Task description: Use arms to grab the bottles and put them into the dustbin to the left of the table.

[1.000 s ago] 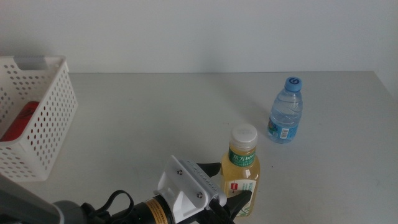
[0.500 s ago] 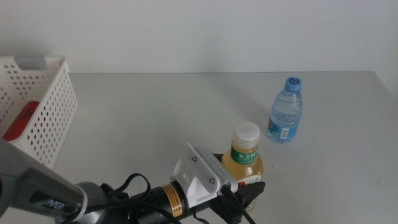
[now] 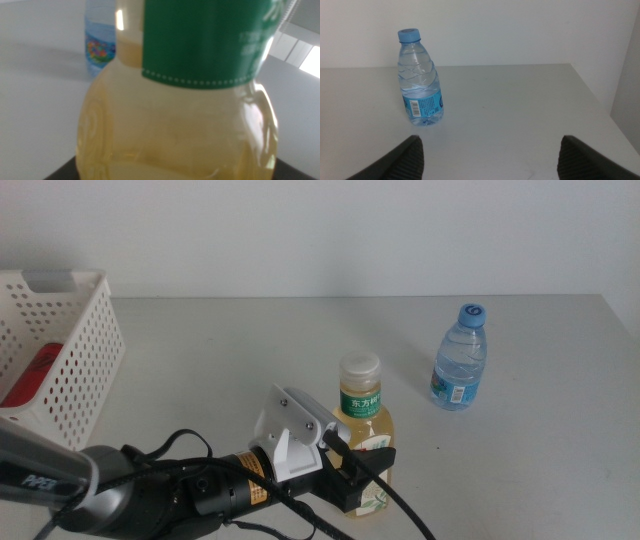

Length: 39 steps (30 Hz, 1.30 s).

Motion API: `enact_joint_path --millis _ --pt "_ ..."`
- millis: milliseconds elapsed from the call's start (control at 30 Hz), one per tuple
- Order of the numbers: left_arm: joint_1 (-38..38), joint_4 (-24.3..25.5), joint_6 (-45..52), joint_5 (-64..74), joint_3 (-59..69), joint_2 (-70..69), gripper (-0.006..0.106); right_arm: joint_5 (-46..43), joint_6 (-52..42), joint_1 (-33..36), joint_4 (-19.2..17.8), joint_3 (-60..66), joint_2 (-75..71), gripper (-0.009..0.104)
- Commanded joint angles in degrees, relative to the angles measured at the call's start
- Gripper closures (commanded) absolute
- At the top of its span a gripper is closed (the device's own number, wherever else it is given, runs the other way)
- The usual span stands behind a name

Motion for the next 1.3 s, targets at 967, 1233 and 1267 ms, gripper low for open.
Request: enact_joint_path --millis 967,1233,1267 --pt "20.94 -37.63 44.20 97.97 -48.25 -22.35 0.102 -4.52 -0.69 0.13 -0.43 -0.58 -1.17 0.001" --pt "38.35 -37.35 44.65 116.83 -63.88 -14.68 0.102 -4.52 -0.69 0.13 -0.43 -0.58 -1.17 0.001" --pt "39.88 -37.35 44.70 118.24 -65.63 -13.40 0.102 -4.52 -0.69 0.13 -0.43 -0.58 -1.17 0.001"
